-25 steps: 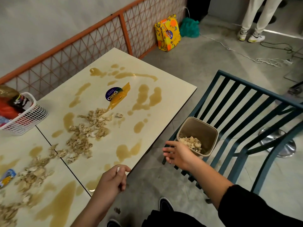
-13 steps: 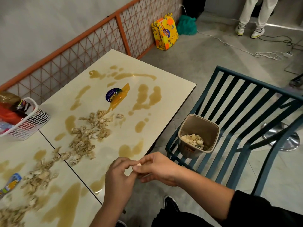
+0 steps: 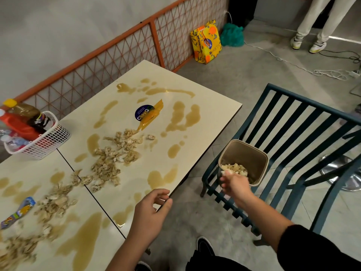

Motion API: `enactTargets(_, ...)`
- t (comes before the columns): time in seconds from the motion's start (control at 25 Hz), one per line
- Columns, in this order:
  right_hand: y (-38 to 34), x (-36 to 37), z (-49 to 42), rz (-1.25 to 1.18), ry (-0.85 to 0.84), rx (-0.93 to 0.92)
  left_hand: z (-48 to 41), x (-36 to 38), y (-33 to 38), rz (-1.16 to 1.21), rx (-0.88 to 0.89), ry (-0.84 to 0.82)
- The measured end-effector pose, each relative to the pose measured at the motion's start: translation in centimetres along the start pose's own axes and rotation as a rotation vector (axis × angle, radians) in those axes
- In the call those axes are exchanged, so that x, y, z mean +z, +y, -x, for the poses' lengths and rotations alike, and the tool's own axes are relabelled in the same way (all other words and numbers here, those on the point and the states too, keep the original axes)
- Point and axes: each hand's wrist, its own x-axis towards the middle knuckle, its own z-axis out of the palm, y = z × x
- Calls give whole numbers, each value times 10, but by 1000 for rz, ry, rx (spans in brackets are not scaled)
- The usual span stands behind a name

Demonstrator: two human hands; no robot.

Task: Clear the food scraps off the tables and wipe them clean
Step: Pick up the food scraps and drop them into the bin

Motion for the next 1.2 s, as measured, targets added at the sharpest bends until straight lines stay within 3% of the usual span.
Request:
enactTargets(0.16,-21,-24,-35,-256,30,112,-1,-15,-15,47,-66,45)
enactTargets(0.44,19,34,-4,227,-187,138,8,-44,-53,127,-166,26)
enactTargets(0.64,41,118,46,579,-374,-45,26,-82,-86,170,-247,31)
enactTargets(1.04,76,283,154,1028,-708,-330,80,-197,-173,254,-381,188)
enactTargets(1.2,118,348,182,1319,-803,-556,110,-249,-221,263,-442,244)
